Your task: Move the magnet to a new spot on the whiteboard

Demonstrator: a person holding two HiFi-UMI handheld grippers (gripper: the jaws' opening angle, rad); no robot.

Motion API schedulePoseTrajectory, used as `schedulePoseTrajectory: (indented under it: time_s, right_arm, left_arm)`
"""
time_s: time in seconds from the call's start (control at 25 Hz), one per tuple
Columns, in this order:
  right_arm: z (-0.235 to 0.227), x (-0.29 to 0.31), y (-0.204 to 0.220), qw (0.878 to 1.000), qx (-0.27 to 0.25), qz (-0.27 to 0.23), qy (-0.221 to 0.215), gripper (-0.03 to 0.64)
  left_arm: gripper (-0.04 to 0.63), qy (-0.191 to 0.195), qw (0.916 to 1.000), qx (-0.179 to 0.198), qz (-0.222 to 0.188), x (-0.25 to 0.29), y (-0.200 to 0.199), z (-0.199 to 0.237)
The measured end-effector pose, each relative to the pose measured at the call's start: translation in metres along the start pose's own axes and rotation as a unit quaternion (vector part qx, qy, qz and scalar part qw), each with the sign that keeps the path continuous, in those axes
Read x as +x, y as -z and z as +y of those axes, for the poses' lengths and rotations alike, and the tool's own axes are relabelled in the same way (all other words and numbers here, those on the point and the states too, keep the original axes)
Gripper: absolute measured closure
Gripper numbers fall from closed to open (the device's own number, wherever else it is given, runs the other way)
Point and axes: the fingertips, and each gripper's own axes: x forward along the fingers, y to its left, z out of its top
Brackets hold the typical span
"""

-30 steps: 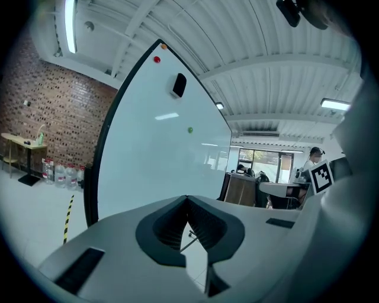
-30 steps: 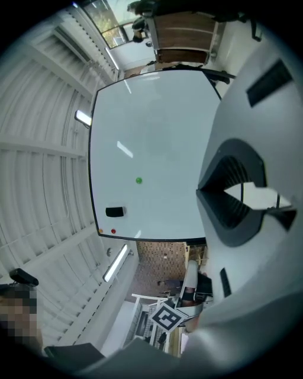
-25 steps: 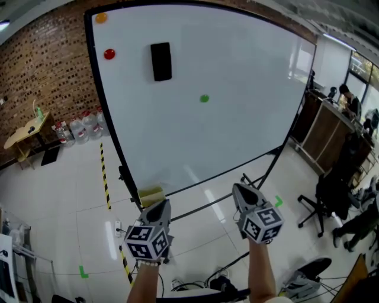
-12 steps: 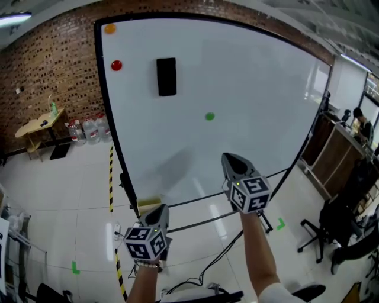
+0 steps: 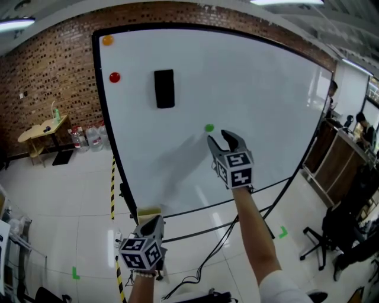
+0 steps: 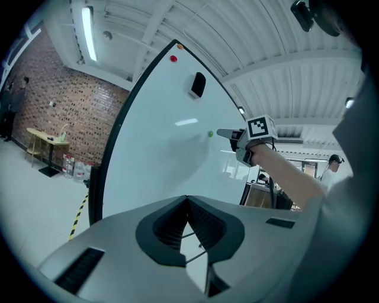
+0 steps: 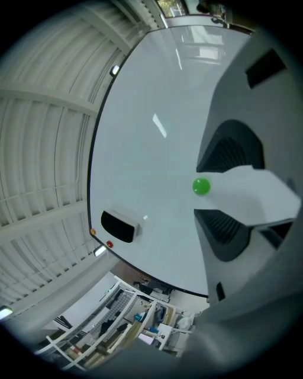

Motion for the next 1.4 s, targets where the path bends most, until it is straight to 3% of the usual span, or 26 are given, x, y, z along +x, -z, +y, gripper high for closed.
schedulePoseTrajectory:
  time_s: [0.24,0.64,1.0,1.2,1.4]
  right_arm:
    - [-0.002,0.030,0.005,0.999,-0.041,0.030,0.017,0.396]
    - [-0.002,0.045,0.010,0.998,-0.039,0.038,0.024,0.484]
    - [-0.003,0.047,0.010,0.997,-0.047,0.049,0.021,0.486]
    - [0.001,0.015,-0.004,0.998,-0.045,0.033,0.012,0.486]
    - [0.002,-0.056,-0.022,1.000,-0.021,0.005,-0.002,0.485]
  left_arm:
    - [0.597,-0.008,1.0000,-0.003,0.001,-0.004,0.001,0.008]
    - [0.597,-0.018,0.9998,-0.010,0.001,-0.009,0.005,0.019]
    - [0.597,-0.011,0.9999,-0.010,0.003,-0.015,0.004,0.018]
    - [0.597,0.008,0.9999,-0.002,0.009,-0.014,0.004,0.009]
    - [0.597,0.035,0.9993,0.005,0.014,-0.008,0.007,-0.006]
